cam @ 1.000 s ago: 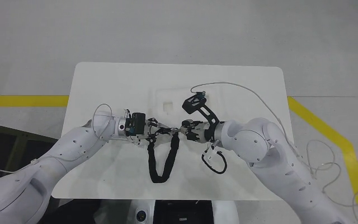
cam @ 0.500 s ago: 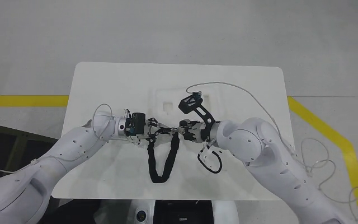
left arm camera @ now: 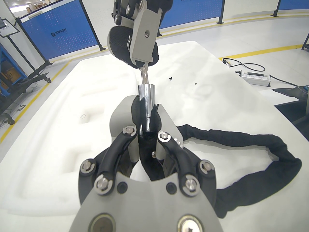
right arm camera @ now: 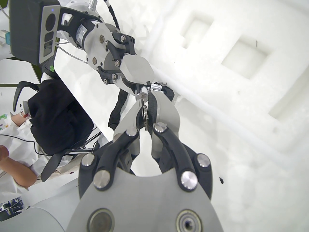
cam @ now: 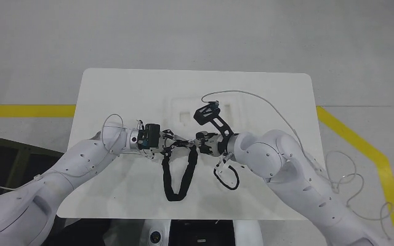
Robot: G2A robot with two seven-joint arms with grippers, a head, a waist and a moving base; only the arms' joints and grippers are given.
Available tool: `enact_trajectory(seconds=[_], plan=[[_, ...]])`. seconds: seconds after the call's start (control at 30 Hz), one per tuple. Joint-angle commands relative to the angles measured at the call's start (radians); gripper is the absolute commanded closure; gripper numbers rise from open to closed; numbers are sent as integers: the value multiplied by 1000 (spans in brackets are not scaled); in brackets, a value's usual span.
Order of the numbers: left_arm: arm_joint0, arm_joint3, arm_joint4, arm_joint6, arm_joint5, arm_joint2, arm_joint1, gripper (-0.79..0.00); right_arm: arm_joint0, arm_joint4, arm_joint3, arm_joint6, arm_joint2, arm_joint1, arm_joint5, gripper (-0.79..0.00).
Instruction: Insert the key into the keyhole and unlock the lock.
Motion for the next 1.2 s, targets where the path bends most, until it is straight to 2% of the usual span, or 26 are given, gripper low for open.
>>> enact_trajectory(seconds=[0.0, 0.6, 0.63, 0.67, 0.7, 0.73, 0.83, 1.17], plan=[[0, 0, 0, 0, 0, 0, 0, 0, -1, -3, -1, -3, -2, -1, 3, 0], [0, 0, 0, 0, 0, 0, 0, 0, 3, 0, 30, -16, -23, -18, 2, 0], [0, 0, 0, 0, 0, 0, 0, 0, 3, 0, 31, -17, -23, -19, 1, -28], [0, 0, 0, 0, 0, 0, 0, 0, 2, 1, 31, -18, -21, -19, -1, -188], [0, 0, 0, 0, 0, 0, 0, 0, 1, 2, 29, -19, -19, -19, -2, -265], [0, 0, 0, 0, 0, 0, 0, 0, 1, 4, 27, -19, -16, -19, -5, -305], [0, 0, 0, 0, 0, 0, 0, 0, -4, 7, 18, -16, -2, -17, -14, -332], [0, 0, 0, 0, 0, 0, 0, 0, -60, 20, -45, 36, 92, 4, -56, -320]])
